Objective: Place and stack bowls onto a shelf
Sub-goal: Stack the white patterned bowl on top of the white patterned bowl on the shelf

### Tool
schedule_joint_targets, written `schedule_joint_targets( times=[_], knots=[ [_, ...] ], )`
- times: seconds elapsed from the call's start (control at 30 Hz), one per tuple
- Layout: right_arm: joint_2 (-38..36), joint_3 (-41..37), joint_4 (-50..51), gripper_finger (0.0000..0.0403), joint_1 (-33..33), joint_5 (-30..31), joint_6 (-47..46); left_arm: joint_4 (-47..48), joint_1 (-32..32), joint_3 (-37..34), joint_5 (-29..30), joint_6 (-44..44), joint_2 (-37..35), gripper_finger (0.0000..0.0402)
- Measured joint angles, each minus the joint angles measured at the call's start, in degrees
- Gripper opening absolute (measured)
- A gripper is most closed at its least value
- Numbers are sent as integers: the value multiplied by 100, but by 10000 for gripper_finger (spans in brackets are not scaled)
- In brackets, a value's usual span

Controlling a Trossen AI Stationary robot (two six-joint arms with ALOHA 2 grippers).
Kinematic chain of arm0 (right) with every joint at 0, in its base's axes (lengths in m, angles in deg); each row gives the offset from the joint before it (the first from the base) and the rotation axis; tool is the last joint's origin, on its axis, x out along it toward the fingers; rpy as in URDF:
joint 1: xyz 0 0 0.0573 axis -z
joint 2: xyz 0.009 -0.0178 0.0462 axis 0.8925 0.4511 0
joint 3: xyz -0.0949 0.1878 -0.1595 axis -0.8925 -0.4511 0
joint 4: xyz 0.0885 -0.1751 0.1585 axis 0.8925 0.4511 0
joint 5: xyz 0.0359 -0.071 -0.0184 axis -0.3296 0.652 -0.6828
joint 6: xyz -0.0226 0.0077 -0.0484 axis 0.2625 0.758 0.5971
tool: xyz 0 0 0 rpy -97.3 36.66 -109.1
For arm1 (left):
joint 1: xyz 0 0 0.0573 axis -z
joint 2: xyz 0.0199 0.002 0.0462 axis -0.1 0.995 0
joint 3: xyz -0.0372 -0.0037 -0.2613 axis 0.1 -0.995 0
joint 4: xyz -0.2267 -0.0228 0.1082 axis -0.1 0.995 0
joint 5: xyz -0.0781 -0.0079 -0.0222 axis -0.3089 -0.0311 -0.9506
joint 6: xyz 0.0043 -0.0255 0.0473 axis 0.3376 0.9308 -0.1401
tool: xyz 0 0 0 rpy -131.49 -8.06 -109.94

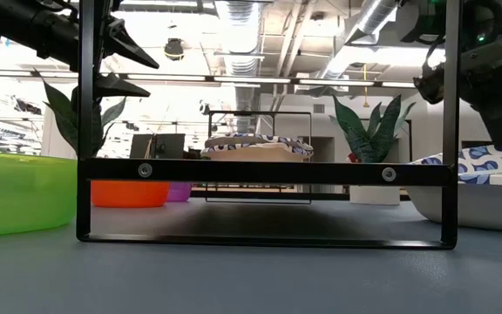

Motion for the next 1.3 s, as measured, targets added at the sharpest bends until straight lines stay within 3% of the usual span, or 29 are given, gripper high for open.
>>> schedule_joint_targets(
  times=[0.3, 0.7, 1.13, 1.3],
  knots=[
    [0, 2, -12, 20, 28, -21, -11, 68, 0, 0, -2, -13, 0, 218],
    [-296, 266, -10, 20, 28, -395, -220, 70, 0, 0, -4, -6, 2, 218],
    [-651, 1497, -64, 20, 338, 6, -337, 70, 0, 0, -4, -2, 2, 218],
    [-626, 1829, -833, 20, 651, 69, 66, 70, 0, 0, -5, 0, 2, 218]
  ],
)
